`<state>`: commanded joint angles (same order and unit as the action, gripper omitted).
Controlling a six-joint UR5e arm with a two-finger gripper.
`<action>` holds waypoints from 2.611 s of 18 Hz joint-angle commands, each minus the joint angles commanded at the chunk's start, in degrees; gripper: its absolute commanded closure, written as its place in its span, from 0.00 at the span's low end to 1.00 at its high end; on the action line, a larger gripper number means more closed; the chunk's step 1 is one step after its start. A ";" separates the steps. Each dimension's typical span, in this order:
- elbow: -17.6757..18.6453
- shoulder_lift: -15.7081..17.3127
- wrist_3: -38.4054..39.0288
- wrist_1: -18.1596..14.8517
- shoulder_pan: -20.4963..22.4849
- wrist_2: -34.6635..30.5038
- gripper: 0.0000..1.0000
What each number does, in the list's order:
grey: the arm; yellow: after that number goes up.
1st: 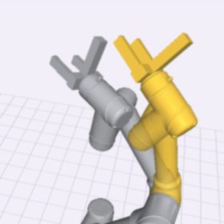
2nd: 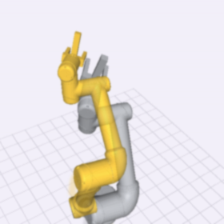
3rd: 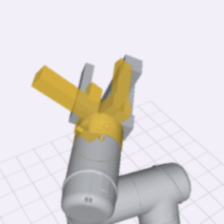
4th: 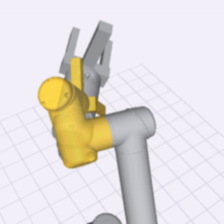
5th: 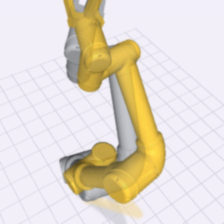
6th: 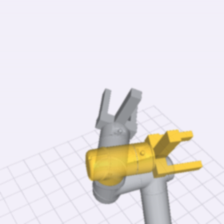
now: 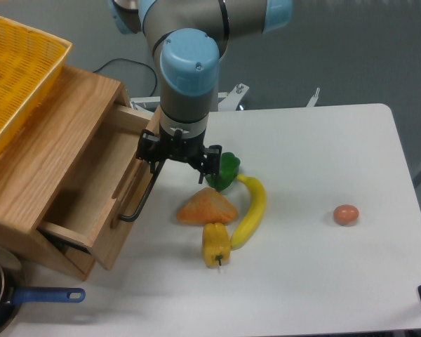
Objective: Slide the top drawer open
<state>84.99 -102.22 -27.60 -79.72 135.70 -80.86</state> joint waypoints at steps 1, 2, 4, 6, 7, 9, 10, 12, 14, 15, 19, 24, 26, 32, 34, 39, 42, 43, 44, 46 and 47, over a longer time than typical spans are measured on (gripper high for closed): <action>0.00 0.00 -0.70 0.09 0.00 0.00 0.00; 0.00 0.00 -1.57 0.09 0.00 -0.09 0.00; 0.00 0.00 -1.67 0.09 0.09 -0.09 0.00; 0.00 -0.09 -1.67 0.09 0.53 -0.53 0.00; 0.00 -0.09 -1.67 0.09 0.53 -0.70 0.00; -0.26 -0.26 -1.67 0.09 0.79 -1.05 0.00; -0.35 -0.26 -1.67 0.09 1.14 -1.14 0.00; -0.35 -0.26 -1.76 0.18 1.58 -1.23 0.00; -0.35 -0.35 -1.85 0.18 2.11 -1.32 0.00; -0.35 -0.35 -1.85 0.18 2.20 -1.32 0.00; -0.44 -0.35 -3.33 0.18 2.90 -1.32 0.00; -0.53 -0.26 -3.69 0.18 3.43 -1.41 0.00; -0.97 -0.35 -3.69 0.09 3.69 -1.49 0.00; -1.58 -0.88 -3.78 0.09 3.87 -3.43 0.00; -1.58 -0.79 -3.78 0.09 3.78 -3.43 0.00; -1.41 -0.88 -3.69 0.01 3.87 -3.34 0.00; -0.70 -1.32 -3.87 0.27 5.27 -3.43 0.00; -0.70 -1.67 -4.22 0.27 5.80 -3.43 0.00; -0.70 -1.84 -5.79 0.18 6.58 -3.43 0.00; -0.70 -1.76 -10.26 -0.26 8.52 -3.52 0.00; -0.70 -1.58 -11.94 -0.26 9.05 -3.52 0.00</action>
<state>84.29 -103.80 -39.53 -79.98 144.75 -84.37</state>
